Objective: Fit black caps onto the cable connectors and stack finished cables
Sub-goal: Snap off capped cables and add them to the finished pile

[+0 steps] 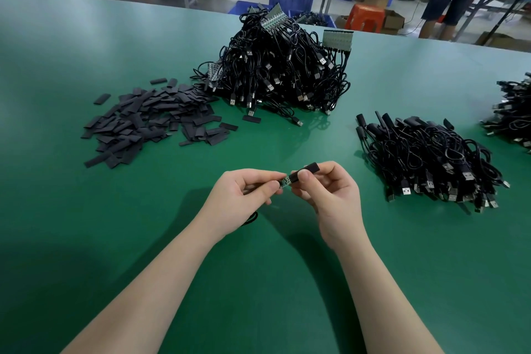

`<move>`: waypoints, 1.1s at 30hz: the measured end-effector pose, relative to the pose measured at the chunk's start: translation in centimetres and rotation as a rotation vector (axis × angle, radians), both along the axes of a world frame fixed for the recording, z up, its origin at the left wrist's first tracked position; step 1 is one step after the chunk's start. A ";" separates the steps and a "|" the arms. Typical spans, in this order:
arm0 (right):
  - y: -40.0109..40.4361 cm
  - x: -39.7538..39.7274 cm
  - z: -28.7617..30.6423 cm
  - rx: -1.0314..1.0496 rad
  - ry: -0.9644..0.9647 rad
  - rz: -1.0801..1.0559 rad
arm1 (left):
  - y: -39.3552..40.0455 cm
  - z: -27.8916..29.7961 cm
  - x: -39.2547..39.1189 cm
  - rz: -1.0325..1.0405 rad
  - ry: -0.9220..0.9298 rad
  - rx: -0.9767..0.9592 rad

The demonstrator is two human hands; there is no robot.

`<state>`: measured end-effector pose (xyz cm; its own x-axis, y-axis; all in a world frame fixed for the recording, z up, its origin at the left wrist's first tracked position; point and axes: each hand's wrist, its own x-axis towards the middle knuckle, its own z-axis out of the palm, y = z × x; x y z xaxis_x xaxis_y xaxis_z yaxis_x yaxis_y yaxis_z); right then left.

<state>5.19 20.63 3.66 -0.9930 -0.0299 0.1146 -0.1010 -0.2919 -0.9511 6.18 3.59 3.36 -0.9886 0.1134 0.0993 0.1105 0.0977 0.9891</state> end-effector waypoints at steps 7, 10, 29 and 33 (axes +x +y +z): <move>0.1 0.2 0.1 0.033 0.066 -0.024 | -0.1 0.1 0.0 -0.006 0.001 0.009; 0.0 0.2 0.1 0.031 0.073 -0.010 | 0.0 0.1 0.0 -0.005 -0.001 0.019; 0.0 0.1 0.2 0.083 0.046 -0.025 | -0.1 -0.1 -0.1 -0.006 0.002 0.021; 0.2 0.3 0.3 0.114 0.070 0.000 | -0.2 0.0 -0.1 -0.015 0.018 0.018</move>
<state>5.46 20.87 3.98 -0.9827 -0.0467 0.1790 -0.1678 -0.1824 -0.9688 6.12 3.41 3.32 -0.9848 0.1266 0.1188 0.1292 0.0777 0.9886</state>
